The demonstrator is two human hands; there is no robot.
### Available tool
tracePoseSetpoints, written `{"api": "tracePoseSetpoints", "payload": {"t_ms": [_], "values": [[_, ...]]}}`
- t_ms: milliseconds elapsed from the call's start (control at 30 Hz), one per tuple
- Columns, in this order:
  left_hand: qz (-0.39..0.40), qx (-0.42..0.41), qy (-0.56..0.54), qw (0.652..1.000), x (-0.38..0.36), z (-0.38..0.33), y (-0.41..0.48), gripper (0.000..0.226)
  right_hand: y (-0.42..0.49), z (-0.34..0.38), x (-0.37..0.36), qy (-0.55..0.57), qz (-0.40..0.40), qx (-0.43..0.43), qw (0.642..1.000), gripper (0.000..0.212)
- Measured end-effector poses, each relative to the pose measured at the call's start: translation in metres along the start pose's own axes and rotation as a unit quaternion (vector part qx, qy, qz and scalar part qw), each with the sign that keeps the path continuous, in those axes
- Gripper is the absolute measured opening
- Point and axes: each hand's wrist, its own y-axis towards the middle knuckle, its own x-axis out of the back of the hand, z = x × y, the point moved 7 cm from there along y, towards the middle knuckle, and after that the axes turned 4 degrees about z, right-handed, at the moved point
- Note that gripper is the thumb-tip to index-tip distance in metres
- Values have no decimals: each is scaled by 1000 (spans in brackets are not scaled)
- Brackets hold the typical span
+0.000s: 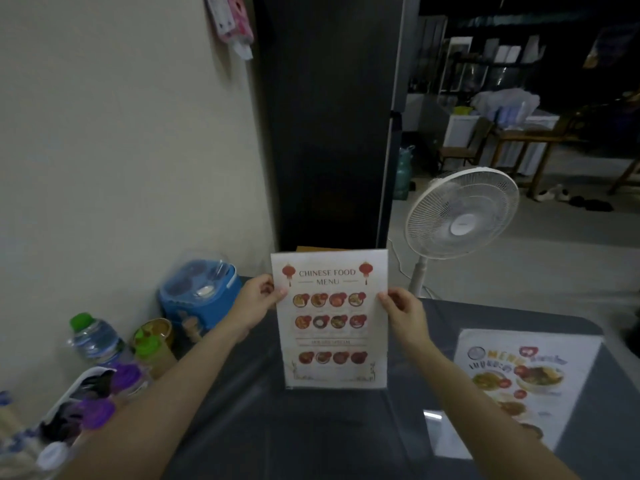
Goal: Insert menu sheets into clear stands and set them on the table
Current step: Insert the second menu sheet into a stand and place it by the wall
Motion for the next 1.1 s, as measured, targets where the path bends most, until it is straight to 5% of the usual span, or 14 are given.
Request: {"api": "tracePoseSetpoints", "payload": {"t_ms": [600, 1100], "values": [[11, -24, 7, 1000, 129, 55, 177, 9, 149, -4, -146, -65, 2, -38, 997, 9], [-37, -7, 48, 998, 162, 113, 229, 19, 206, -39, -209, -79, -8, -81, 994, 17]]}}
